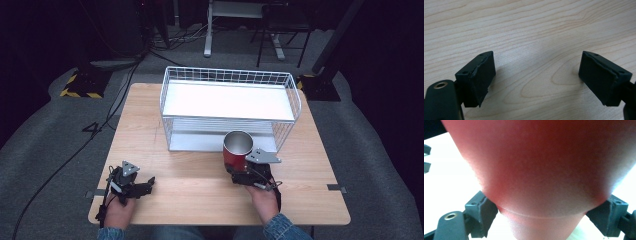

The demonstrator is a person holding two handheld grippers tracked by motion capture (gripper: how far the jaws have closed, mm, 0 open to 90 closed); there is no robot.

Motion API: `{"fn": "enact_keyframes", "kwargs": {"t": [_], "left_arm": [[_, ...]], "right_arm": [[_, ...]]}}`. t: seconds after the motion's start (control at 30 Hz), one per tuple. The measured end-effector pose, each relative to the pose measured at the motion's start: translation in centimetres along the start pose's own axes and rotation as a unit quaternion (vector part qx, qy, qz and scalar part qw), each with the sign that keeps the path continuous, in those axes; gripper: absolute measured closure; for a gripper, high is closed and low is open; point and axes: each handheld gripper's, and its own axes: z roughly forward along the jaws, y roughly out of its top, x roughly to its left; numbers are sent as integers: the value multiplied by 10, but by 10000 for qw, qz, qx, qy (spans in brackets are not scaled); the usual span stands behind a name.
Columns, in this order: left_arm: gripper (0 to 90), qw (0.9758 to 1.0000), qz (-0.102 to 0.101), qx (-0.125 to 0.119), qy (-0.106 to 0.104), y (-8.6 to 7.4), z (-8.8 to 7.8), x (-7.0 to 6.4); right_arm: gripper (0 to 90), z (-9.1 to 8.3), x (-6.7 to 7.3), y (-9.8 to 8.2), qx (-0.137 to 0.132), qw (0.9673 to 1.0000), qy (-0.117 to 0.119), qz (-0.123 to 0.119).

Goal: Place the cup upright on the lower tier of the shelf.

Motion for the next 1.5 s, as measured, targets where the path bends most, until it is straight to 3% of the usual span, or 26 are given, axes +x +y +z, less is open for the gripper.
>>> {"fn": "enact_keyframes", "kwargs": {"t": [0.37,0.8,1.17,1.5], "left_arm": [[146,10000,16,13,9,0,-1,0],[143,10000,17,22,-21,0,0,0],[143,10000,52,23,-38,0,0,0],[143,10000,55,24,-39,0,0,0]], "right_arm": [[180,25,-10,12,-68,9997,-151,159],[180,61,-23,25,-204,9987,-448,157],[179,95,-29,29,-396,9971,-617,201],[179,112,-33,29,-357,9967,-670,298]]}}
